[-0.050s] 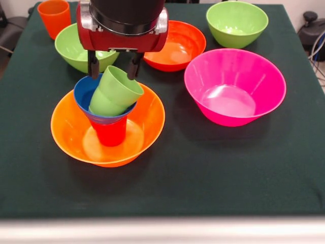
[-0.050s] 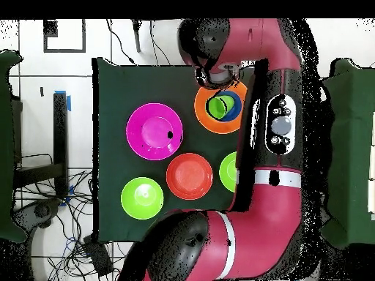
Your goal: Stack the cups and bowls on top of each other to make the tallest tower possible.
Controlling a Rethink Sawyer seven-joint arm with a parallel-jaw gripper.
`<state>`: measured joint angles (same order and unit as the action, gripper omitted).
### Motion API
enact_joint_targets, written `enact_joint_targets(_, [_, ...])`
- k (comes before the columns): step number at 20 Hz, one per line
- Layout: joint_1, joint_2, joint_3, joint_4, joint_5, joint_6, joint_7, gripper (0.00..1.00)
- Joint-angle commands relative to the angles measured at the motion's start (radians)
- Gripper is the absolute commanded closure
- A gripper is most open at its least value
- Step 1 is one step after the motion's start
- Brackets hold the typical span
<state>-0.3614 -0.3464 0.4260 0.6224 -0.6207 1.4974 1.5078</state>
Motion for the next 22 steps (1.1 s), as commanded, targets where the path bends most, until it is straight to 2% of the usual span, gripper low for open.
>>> enact_joint_targets(1, [0.020, 0.056, -0.024, 0.079, -0.003, -0.052, 0.042, 0.00])
enact_joint_targets(7, [0.020, 0.052, -0.025, 0.084, 0.010, -0.054, 0.041, 0.00])
enact_joint_targets(22, [0.003, 0.074, -0.030, 0.064, 0.018, -0.080, -0.033, 0.00])
